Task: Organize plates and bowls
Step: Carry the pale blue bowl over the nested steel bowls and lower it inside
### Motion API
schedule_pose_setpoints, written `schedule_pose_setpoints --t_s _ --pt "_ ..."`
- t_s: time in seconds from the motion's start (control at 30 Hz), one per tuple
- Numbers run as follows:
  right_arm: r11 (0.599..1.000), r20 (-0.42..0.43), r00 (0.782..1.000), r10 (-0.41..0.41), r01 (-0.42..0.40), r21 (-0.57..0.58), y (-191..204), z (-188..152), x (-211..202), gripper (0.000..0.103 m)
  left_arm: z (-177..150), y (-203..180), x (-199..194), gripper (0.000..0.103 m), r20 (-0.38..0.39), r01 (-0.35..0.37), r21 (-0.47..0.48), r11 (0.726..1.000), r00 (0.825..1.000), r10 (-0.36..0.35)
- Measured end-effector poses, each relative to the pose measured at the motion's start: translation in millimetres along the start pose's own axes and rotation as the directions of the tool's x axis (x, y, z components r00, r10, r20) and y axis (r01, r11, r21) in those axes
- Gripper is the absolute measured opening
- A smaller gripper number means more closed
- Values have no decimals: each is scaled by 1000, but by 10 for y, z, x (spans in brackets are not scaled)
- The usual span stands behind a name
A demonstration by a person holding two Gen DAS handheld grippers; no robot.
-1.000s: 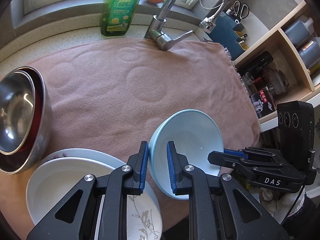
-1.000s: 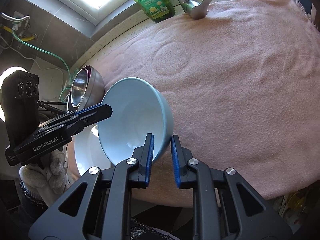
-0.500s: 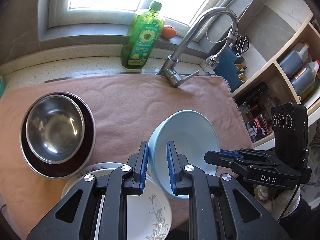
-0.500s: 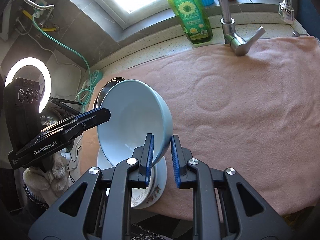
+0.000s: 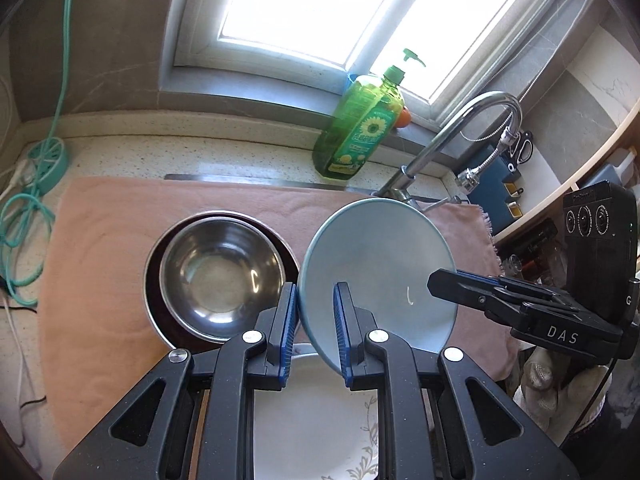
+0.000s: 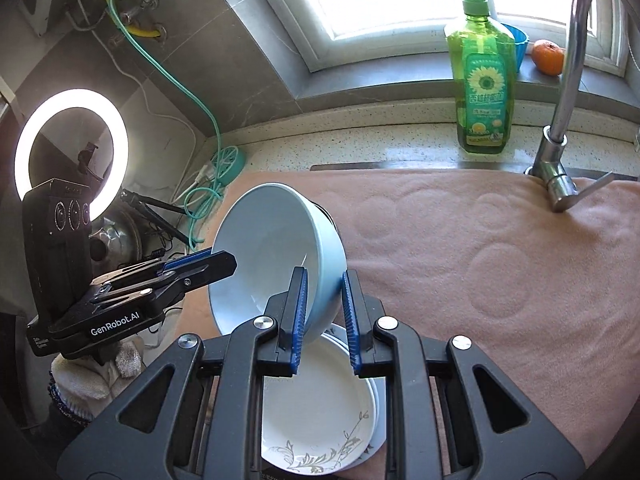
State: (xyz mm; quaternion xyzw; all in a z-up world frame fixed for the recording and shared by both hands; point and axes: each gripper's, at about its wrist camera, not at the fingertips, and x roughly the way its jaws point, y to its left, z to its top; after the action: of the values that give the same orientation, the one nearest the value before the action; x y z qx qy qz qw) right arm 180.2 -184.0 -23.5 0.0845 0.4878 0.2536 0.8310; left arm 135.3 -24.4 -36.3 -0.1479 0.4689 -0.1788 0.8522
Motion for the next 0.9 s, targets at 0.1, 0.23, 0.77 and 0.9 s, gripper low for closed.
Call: schedule_pose_setpoints --t_s 0.1,0.23,0.77,0.9 --pt "1000 -14 1000 2 -2 -22 108 90 149 18 36 145 -38 17 14 -16 -30 999 1000 17" --pt "999 -44 999 1 -2 -38 208 166 364 18 83 338 -53 17 17 -38 -62 997 999 39" --pt "998 -149 988 -46 40 -42 202 206 1033 18 122 748 155 17 -37 -89 -109 990 996 86" --pt "998 -165 985 -51 45 -40 192 202 1115 18 120 777 206 17 -49 -96 -110 989 995 91"
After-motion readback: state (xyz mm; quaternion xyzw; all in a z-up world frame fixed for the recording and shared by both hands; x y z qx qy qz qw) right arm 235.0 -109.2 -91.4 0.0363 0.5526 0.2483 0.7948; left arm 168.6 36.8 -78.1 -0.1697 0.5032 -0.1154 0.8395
